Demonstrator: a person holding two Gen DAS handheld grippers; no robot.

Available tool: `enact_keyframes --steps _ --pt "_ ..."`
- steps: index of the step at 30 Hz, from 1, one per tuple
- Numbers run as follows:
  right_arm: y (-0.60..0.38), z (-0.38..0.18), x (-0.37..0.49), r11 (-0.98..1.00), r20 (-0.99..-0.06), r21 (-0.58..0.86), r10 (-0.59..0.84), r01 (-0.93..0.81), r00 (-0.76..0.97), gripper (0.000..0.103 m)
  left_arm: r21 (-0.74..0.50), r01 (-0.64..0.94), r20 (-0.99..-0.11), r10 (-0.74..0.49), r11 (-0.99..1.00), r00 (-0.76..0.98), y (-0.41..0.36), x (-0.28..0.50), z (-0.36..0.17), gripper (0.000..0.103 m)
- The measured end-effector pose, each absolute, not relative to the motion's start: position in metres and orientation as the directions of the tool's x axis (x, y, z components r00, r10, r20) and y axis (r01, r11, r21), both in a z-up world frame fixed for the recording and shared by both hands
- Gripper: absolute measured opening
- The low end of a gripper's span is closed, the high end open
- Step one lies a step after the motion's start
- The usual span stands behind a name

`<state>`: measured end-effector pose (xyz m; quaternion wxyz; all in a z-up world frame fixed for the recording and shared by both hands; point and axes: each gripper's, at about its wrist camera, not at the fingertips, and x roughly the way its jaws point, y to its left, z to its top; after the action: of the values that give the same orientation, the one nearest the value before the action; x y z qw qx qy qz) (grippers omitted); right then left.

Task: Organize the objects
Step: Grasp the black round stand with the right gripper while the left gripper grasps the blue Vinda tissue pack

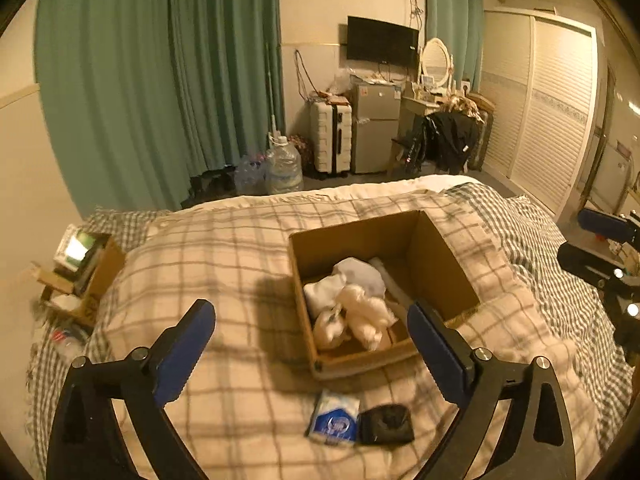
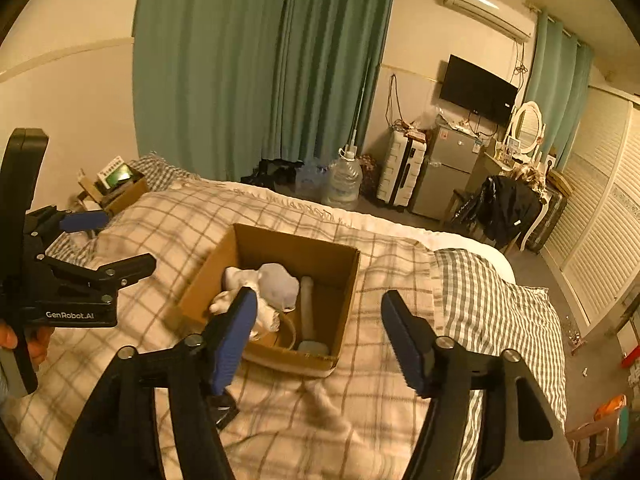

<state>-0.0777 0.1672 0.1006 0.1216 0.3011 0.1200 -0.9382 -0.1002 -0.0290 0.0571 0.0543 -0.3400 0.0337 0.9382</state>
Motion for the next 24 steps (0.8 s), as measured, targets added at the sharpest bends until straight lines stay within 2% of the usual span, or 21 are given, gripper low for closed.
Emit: enact_keyframes --steps 5,9,11,16,18,21,24 --pt "0.159 0.075 -0.061 -0.943 -0.609 -0.151 -0.148 0.297 -0.779 0.068 0.046 -0.107 -0.657 0.051 -0.993 -0.752 -0.032 -0.074 0.031 0.100" --pt "0.147 0.025 -0.059 -0.934 -0.642 -0.152 -0.155 0.322 -0.751 0.069 0.039 -0.088 -0.686 0.037 -0.995 -0.727 -0.031 -0.067 -0.008 0.100" --pt "0.137 -0.003 -0.058 -0.925 -0.656 -0.185 -0.136 0.332 -0.743 0.074 0.039 -0.081 -0.702 0.031 -0.996 -0.712 -0.031 -0.068 -0.026 0.100" --pt "0.123 -0.072 -0.067 -0.905 -0.751 -0.123 -0.183 0.407 -0.634 0.076 0.061 -0.053 -0.742 -0.010 -0.997 -0.670 -0.036 -0.068 -0.066 0.100" --pt "0.118 -0.091 -0.072 -0.902 -0.786 -0.105 -0.183 0.419 -0.591 0.082 0.084 -0.049 -0.761 -0.032 -0.995 -0.648 -0.038 -0.067 -0.078 0.100" --pt "0.111 -0.102 -0.076 -0.886 -0.807 -0.097 -0.197 0.454 -0.556 0.087 0.068 -0.035 -0.770 -0.030 -0.997 -0.637 -0.046 -0.064 -0.087 0.100" --pt "0.109 -0.111 -0.081 -0.886 -0.827 -0.067 -0.207 0.458 -0.522 0.088 0.055 -0.001 -0.784 -0.042 -0.999 -0.619 -0.054 -0.067 -0.090 0.100"
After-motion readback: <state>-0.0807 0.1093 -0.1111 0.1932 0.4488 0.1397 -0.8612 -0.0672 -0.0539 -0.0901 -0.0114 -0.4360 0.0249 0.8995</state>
